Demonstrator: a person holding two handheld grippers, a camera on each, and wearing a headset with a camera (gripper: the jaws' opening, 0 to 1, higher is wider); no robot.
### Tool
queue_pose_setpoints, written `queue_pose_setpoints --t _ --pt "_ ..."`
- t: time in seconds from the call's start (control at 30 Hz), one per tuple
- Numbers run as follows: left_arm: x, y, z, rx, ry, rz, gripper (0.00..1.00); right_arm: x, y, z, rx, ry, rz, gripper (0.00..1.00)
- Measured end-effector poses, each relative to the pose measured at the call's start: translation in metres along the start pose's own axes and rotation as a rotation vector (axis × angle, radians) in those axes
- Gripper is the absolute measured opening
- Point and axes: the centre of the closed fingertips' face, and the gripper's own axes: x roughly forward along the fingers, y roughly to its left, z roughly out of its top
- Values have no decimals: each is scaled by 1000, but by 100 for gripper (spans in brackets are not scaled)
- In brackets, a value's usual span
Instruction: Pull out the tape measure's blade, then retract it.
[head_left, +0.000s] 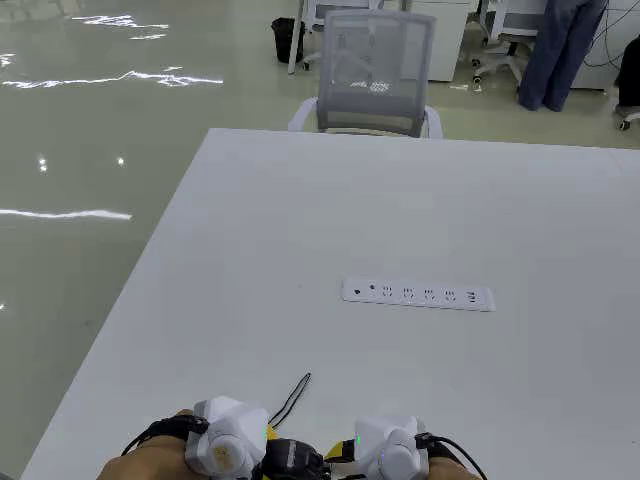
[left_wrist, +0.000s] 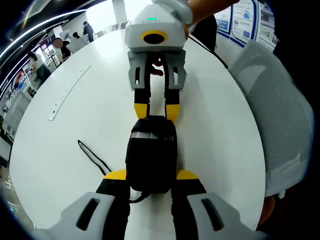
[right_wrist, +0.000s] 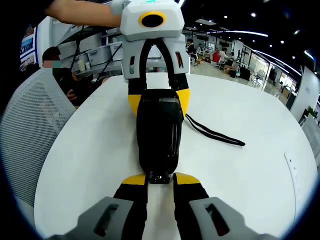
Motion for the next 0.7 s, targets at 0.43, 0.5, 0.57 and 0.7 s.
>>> queue_pose_setpoints --t 0.43,0.5,0.57,0.7 --pt "0 0 0 -23 -22 0 27 -1 0 -3 -9 14 8 13" --pt "0 0 0 -23 -22 0 27 -1 1 -3 -13 17 8 13" --pt "-1 0 -1 -23 -21 1 27 -2 1 -2 -17 17 9 12" --pt "-2 1 -2 -29 -22 4 27 -4 1 0 -24 19 11 12"
